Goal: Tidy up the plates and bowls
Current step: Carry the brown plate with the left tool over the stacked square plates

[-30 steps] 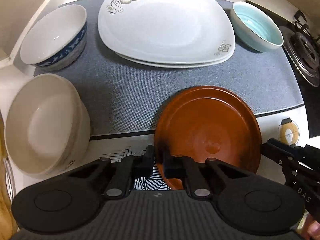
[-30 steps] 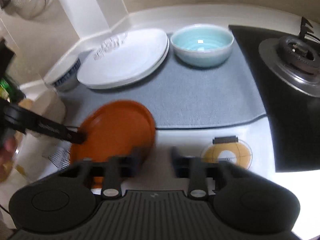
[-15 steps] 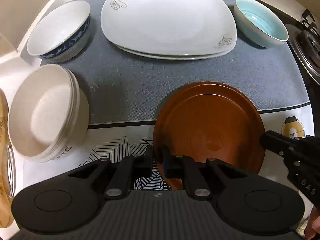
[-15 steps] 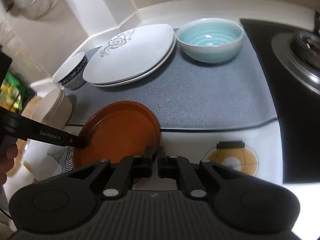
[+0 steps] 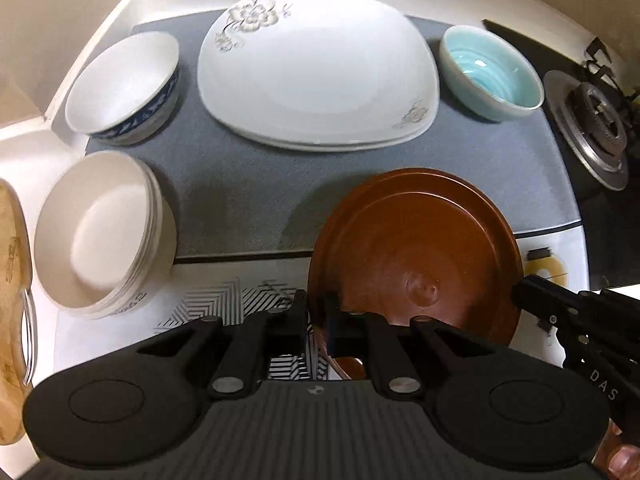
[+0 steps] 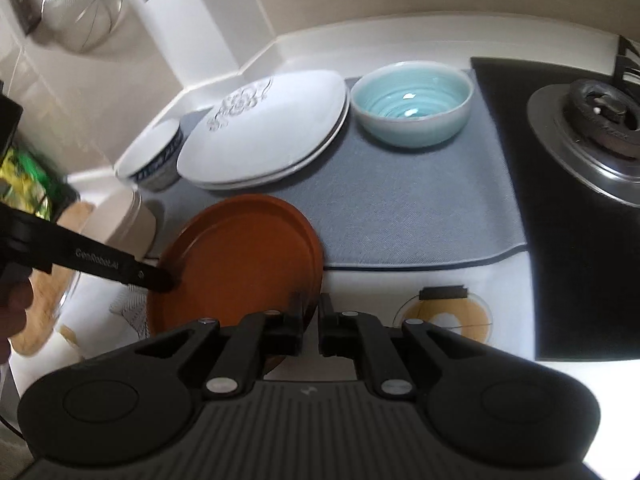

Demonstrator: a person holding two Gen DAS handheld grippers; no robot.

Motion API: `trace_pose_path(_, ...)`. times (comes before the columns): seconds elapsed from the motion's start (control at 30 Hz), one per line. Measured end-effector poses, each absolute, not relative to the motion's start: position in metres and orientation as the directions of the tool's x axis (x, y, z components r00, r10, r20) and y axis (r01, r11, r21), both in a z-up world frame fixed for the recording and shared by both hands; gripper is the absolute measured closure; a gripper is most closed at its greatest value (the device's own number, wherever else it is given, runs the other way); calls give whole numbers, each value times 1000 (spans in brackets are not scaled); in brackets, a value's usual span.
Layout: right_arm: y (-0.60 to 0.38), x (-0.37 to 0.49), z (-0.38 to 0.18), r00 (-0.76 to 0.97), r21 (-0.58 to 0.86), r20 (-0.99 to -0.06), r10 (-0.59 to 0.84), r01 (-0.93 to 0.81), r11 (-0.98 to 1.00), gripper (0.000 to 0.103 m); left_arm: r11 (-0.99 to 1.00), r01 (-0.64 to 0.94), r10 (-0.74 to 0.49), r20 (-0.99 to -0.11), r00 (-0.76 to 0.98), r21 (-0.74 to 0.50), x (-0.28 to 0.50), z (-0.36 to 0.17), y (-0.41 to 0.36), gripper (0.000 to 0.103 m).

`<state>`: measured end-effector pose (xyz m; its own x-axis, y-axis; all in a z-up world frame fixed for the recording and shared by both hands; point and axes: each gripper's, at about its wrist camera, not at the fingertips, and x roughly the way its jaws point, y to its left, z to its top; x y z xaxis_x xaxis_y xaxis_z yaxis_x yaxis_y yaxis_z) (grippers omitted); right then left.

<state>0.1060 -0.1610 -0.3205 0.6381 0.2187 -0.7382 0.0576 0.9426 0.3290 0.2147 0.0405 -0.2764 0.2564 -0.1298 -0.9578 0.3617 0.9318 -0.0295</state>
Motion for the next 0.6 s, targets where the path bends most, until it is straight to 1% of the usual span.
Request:
trace_pose_path(0.13, -167, 104, -303, 667, 340, -713, 215, 61, 939, 96, 934, 351, -171, -947, 272, -68, 217, -255, 43, 94)
trace_pose_path(0.23, -176, 101, -287, 697, 375, -681, 227, 66, 925, 97, 931, 328, -253, -931, 263, -160, 222, -237, 54, 95)
trace_pose_path(0.33, -185, 99, -272, 723, 423, -646, 246, 70, 903, 98, 924, 323, -301, -911, 281, -206, 227, -216, 62, 97)
trace_pose_path(0.43, -188, 102, -260, 752, 463, -609, 253, 77, 883, 98, 917, 341, -324, -888, 327, -209, 228, -203, 64, 97)
trace_pose_path(0.6, -182, 121, -258, 768, 457, -591, 246, 68, 887, 98, 922, 326, -324, -880, 348, -210, 243, -196, 71, 97)
